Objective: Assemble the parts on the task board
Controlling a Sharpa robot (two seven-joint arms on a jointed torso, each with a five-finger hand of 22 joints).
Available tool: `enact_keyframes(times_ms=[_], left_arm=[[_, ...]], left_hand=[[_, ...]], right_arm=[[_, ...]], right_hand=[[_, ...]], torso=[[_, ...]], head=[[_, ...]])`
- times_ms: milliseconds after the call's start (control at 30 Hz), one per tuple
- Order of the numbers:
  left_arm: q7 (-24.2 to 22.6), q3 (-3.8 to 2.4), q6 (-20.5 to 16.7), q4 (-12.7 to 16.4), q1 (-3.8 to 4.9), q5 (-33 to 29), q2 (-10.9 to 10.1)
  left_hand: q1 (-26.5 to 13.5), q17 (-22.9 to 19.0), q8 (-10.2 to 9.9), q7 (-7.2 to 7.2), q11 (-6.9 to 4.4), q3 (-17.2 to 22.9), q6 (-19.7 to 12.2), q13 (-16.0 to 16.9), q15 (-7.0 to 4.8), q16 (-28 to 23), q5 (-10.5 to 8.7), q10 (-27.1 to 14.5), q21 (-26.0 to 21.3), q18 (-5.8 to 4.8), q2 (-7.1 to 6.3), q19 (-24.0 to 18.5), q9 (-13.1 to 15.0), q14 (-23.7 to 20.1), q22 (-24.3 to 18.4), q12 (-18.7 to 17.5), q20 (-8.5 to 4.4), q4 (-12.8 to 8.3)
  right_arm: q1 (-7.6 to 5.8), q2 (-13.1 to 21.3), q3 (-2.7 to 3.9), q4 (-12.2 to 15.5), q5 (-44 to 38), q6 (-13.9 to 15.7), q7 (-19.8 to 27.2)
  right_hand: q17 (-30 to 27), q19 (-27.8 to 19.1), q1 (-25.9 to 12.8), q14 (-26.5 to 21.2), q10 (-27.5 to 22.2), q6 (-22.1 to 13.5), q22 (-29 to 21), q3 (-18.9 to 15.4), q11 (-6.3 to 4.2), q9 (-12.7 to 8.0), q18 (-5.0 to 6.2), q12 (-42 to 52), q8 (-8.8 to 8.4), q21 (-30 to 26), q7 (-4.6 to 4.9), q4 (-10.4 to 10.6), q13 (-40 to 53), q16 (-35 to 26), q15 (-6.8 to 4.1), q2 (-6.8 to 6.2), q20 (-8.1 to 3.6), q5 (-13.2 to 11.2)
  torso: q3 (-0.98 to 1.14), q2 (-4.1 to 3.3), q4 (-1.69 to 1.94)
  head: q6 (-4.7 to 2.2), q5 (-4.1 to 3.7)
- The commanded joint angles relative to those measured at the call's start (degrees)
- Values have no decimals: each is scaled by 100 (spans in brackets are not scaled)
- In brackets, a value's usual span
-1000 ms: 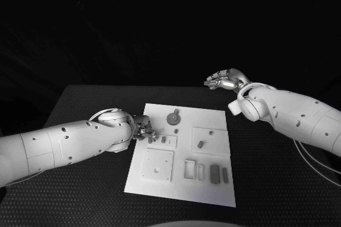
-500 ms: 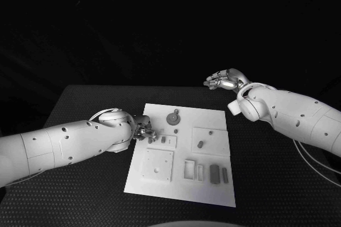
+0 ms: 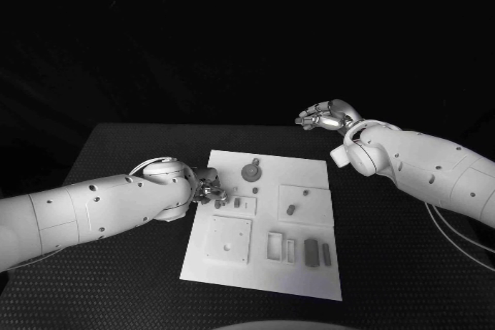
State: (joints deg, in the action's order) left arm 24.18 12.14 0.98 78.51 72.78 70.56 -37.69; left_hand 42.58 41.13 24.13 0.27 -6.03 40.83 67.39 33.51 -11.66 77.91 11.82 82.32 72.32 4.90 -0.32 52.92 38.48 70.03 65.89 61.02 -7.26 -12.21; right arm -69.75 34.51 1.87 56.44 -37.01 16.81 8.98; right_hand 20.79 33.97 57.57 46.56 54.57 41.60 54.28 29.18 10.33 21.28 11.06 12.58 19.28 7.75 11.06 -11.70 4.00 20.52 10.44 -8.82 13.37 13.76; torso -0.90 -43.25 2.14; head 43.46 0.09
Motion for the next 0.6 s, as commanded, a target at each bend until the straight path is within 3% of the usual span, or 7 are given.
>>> enact_keyframes(times_ms=[33, 167, 367, 600], left_arm=[[0, 18, 279, 8, -25, -39, -2], [-18, 7, 348, -12, -25, -125, -1], [-42, -56, 395, -74, -25, -187, 21], [-38, -72, 397, -87, -26, -181, 5]], left_hand=[[307, 3, 34, -164, -168, 129, 347, -8, -36, 18, 44, -225, 36, 90, 322, -49, -4, 0, -7, 31, -828, -166], [320, 3, 37, -165, -170, 131, 346, -12, -29, 20, 69, -226, 40, 89, 317, -53, -5, 2, -11, 32, -826, -193], [332, 3, 39, -166, -171, 132, 345, -14, -23, 21, 80, -226, 45, 88, 312, -54, -6, 3, -14, 33, -825, -211], [343, 3, 39, -167, -172, 135, 343, -17, -19, 21, 86, -227, 48, 88, 311, -56, -7, 2, -16, 33, -825, -223]], right_arm=[[6, -6, 1, 3, 3, -83, 50], [7, -9, 1, 3, 3, -85, 51], [15, -13, 2, -3, 3, -86, 52], [18, -12, 2, -5, 3, -85, 51]], right_hand=[[-10, -36, 4, -44, 1, -41, 8, -40, -9, -5, -29, -25, 22, -40, 125, 6, -6, 29, 8, 32, -10, 15], [-12, -37, 3, -46, 1, -42, 9, -40, -9, -6, -29, -26, 22, -42, 126, 6, -6, 29, 9, 32, -10, 15], [-14, -38, 2, -48, 0, -42, 11, -41, -8, -7, -29, -27, 22, -45, 126, 7, -7, 30, 11, 33, -10, 15], [-16, -38, 1, -49, 1, -43, 13, -42, -8, -8, -29, -28, 22, -48, 127, 8, -7, 30, 12, 35, -10, 15]], torso=[[-3, 1, 5], [-3, -2, 3], [-2, -1, -3], [2, 0, 1]], head=[[0, -4], [5, -1], [1, 1], [9, -2]])
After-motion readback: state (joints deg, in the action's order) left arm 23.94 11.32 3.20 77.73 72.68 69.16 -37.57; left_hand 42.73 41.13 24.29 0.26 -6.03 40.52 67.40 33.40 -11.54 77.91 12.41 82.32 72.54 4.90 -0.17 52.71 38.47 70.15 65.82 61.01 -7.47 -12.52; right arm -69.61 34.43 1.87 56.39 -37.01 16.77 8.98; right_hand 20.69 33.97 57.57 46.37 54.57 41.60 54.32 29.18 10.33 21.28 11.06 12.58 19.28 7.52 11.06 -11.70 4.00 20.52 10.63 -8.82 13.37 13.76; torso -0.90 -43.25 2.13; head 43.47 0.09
